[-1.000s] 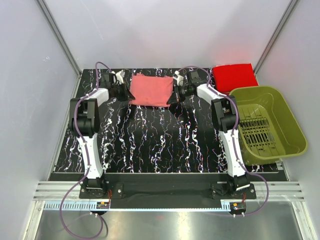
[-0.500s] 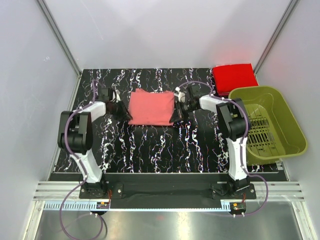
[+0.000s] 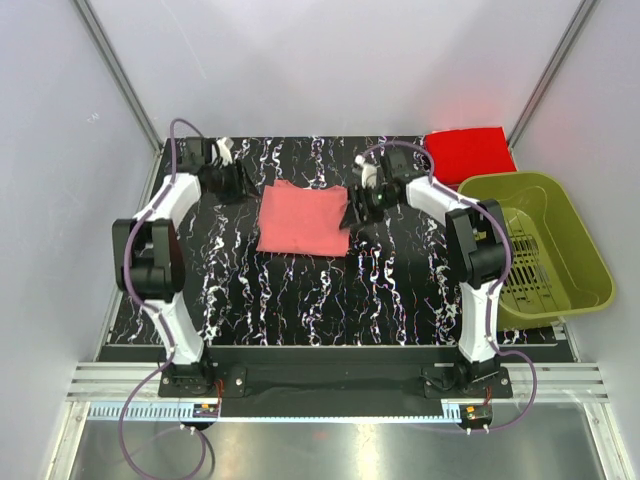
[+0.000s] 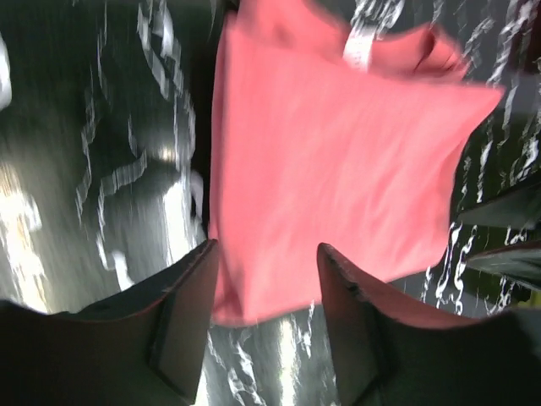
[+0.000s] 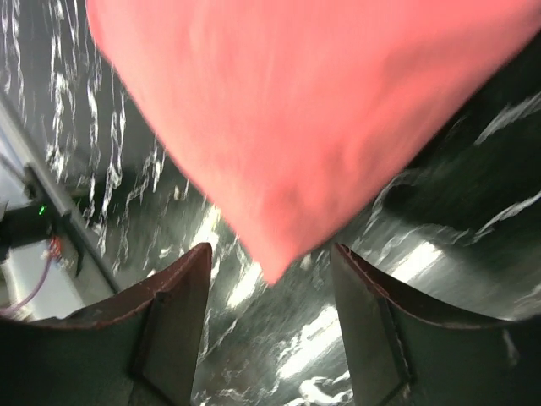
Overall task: Fold and stack the t-shirts
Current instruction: Fold the tshirt
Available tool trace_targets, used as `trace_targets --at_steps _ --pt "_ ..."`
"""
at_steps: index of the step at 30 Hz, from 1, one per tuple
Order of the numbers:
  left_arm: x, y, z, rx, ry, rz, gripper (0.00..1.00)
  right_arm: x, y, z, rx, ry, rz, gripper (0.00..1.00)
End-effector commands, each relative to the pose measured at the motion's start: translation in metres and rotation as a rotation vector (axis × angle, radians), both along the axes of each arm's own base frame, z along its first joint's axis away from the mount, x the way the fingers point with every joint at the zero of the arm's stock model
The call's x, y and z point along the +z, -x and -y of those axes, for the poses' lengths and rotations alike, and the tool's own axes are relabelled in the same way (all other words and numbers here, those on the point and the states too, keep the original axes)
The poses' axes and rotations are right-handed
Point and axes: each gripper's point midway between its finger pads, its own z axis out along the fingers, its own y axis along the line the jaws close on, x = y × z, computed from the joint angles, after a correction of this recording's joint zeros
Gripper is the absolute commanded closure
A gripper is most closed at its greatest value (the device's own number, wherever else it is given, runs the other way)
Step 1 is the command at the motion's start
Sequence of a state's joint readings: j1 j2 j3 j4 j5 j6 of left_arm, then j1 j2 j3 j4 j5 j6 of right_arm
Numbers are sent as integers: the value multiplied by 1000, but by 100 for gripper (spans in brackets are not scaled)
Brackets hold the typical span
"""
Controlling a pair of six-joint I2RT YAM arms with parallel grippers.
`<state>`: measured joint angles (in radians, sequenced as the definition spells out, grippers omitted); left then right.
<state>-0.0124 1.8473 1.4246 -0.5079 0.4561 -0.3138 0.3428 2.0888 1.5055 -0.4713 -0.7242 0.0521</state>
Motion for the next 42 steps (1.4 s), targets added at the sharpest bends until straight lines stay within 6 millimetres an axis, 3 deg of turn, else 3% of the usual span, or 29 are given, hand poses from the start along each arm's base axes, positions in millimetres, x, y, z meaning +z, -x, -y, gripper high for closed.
trace_targets --at_steps 1,2,4,5,7,11,18,24,28,29,31,32,34,35,37,40,41,42 --pt "-9 -25 10 -128 47 46 48 -1 -39 9 4 65 107 35" --pt "-11 -33 1 -118 51 56 48 6 -52 10 -1 70 132 35" --pt "-19 -46 0 -146 44 53 48 -4 -64 13 5 92 139 35" --pt "-21 -50 0 -154 45 52 48 3 -74 13 6 90 165 35" --pt "-26 -62 4 -191 62 72 48 -3 -84 16 23 96 186 35" --pt "-29 -78 13 -253 109 103 48 3 -105 19 54 82 260 34" --pt "-33 -99 21 -311 157 157 47 10 -113 3 171 -25 341 34" --pt "-37 -97 29 -351 206 160 56 6 -124 -5 202 -55 350 39" --pt "-38 -94 31 -358 212 165 67 5 -130 -7 209 -56 381 50" --pt "-37 -97 31 -360 207 185 76 6 -131 -8 212 -63 389 53" --pt "-33 -95 34 -362 218 198 82 6 -134 -9 222 -71 413 61" --pt "-29 -98 35 -362 219 222 90 7 -135 -10 227 -79 425 71" --pt "-25 -102 35 -354 218 233 100 9 -139 -11 230 -84 454 81" --pt "-23 -104 35 -350 215 239 100 11 -140 -12 231 -86 460 91" --pt "-18 -107 36 -346 220 250 100 15 -141 -12 237 -90 473 100" --pt "0 -104 40 -351 223 280 100 31 -137 -13 244 -105 500 100" --pt "17 -103 39 -345 212 312 100 36 -136 -13 238 -112 502 100" --pt "18 -100 38 -322 199 307 100 47 -133 -13 236 -123 530 100"
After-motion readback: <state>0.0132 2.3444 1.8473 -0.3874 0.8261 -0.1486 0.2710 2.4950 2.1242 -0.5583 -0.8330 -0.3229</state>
